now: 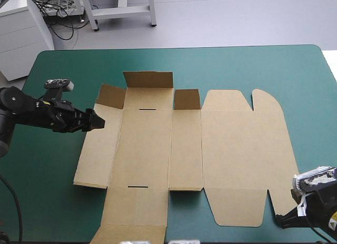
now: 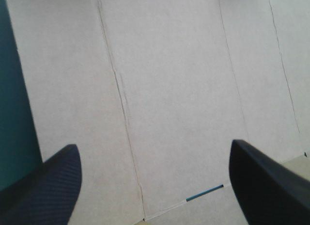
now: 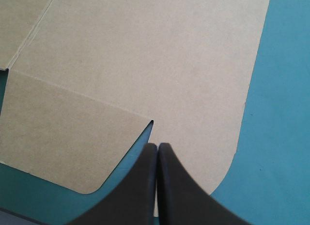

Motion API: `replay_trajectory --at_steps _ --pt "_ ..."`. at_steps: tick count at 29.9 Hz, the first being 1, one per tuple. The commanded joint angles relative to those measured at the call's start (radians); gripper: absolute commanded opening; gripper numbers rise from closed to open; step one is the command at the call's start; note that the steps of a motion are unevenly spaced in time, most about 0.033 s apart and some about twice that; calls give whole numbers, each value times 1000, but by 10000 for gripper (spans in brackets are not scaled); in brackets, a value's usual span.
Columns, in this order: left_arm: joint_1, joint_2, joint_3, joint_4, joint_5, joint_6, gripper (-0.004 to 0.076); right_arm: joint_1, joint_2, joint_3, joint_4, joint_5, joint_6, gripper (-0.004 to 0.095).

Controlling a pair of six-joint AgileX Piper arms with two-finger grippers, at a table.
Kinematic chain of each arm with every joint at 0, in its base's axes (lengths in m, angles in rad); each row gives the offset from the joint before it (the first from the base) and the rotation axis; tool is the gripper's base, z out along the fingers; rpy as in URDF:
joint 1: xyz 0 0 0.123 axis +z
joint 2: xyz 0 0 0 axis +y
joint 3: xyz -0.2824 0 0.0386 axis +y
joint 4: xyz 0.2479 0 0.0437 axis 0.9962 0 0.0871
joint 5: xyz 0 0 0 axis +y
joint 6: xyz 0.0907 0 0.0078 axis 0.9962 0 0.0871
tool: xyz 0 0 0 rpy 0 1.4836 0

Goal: Fold the box

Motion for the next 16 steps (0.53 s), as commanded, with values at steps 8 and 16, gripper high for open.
replay_trajectory --at_steps 8,16 --pt "164 -10 38 -37 59 67 591 -5 7 -21 -8 -81 -26 -23" --pt "341 -8 208 -56 59 175 591 -5 7 -21 -8 -94 -55 -23"
